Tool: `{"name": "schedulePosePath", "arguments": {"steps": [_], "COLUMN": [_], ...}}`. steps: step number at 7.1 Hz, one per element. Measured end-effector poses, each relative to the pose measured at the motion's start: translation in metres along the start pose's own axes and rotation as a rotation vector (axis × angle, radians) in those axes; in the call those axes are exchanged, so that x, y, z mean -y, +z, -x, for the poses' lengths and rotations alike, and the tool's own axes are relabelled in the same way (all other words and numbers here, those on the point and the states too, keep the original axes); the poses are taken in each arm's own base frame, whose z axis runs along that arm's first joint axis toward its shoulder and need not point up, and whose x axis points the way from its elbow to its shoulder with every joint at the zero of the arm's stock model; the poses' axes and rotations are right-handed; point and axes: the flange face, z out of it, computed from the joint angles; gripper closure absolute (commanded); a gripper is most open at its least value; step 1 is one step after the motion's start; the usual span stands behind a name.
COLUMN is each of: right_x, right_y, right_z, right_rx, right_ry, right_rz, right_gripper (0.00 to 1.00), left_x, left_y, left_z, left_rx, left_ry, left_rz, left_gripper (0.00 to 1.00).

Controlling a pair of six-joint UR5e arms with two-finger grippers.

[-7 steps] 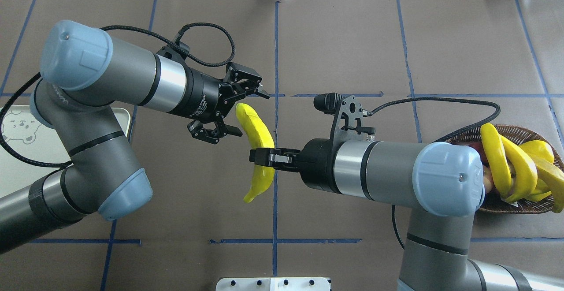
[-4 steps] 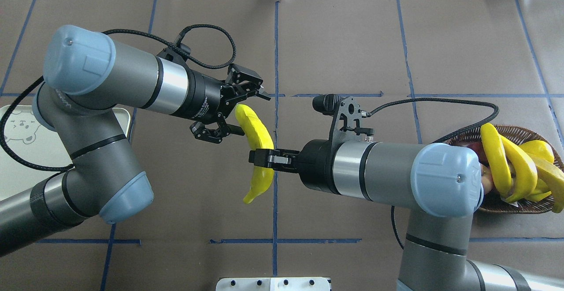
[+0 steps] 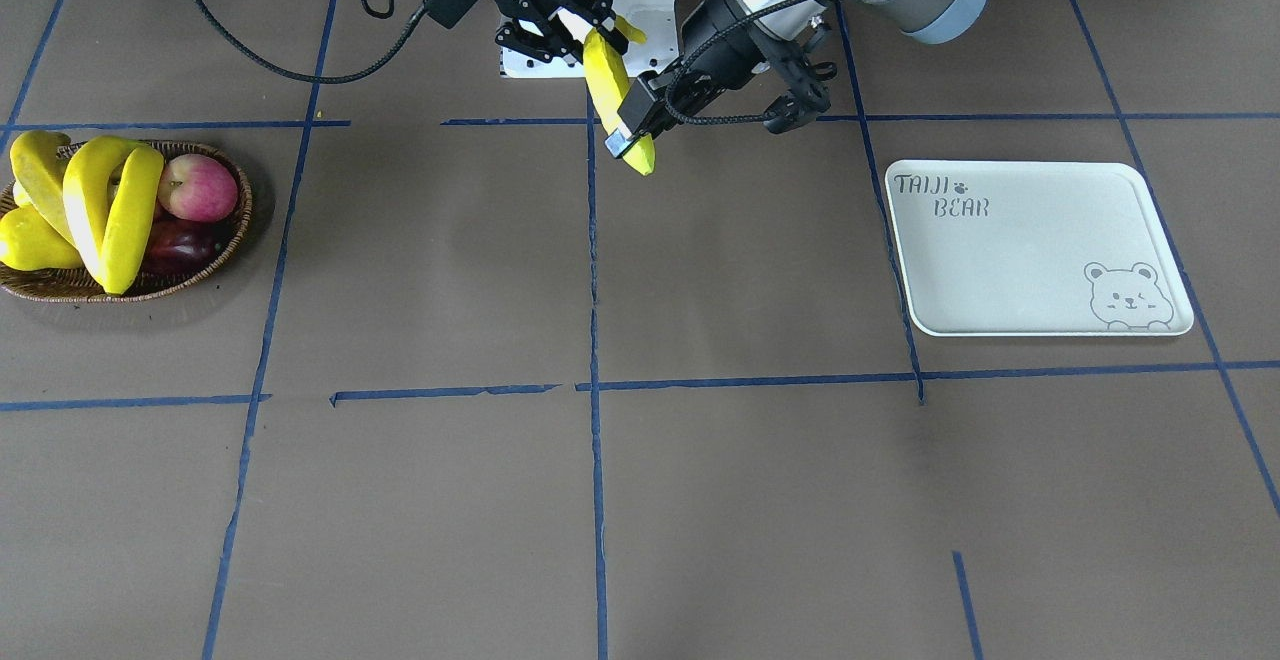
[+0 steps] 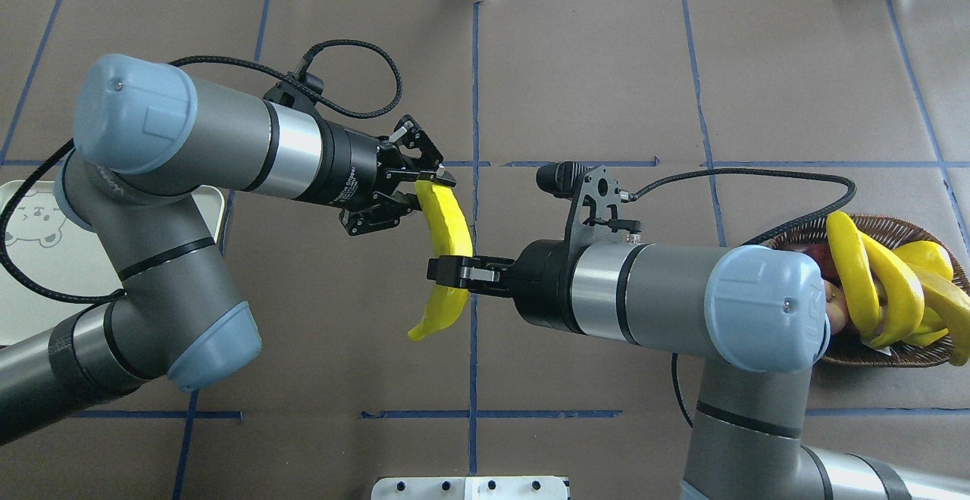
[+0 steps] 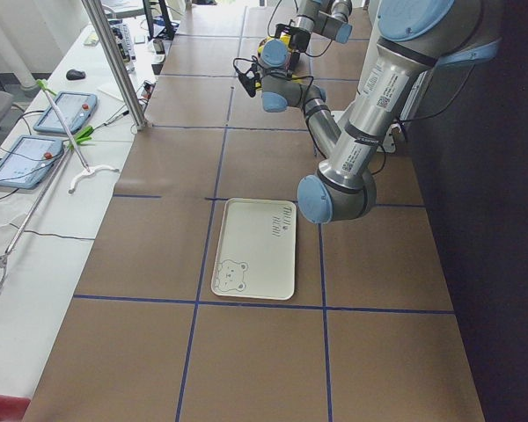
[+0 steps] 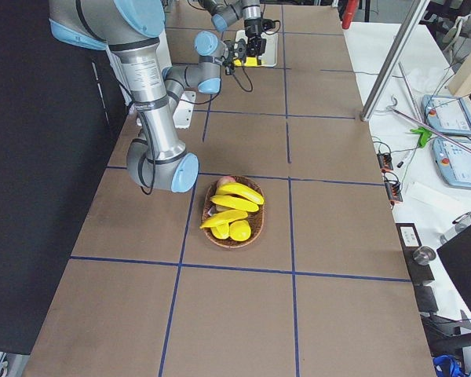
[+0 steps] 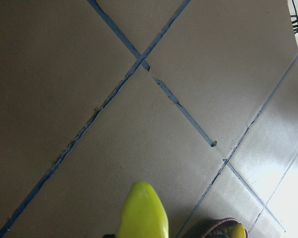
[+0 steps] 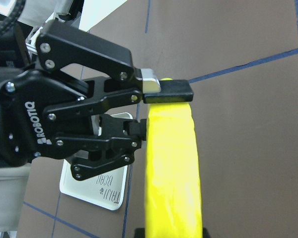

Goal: Transfer all bananas from basket to plate

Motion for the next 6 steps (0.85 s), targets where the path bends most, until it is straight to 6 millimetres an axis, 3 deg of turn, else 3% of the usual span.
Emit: {"name": "schedulePosePath", "arguments": {"steps": [3, 4, 6], "right_x": [0.008, 0.019, 0.06], "right_y": [-0.002, -0.007, -0.023], "right_z": [0.004, 0.0, -0.019], "right_rx": [-0.002, -0.015, -0.118], "right_ry": [0.004, 0.005, 0.03], "right_rz": [0.007, 0.037, 0.128], "right_gripper": [0.0, 0.0, 0.0], "left_x": [0.003, 0.012, 0.046], "left_y": [-0.002, -0.004, -0.014], "left_z": [0.005, 0.014, 0.045], "left_rx": [0.007, 0.019, 0.063], "left_ry": [-0.001, -0.001, 0.021], "left_rz": [-0.005, -0.017, -0.068], "left_gripper": [1.0, 1.0, 1.0]}}
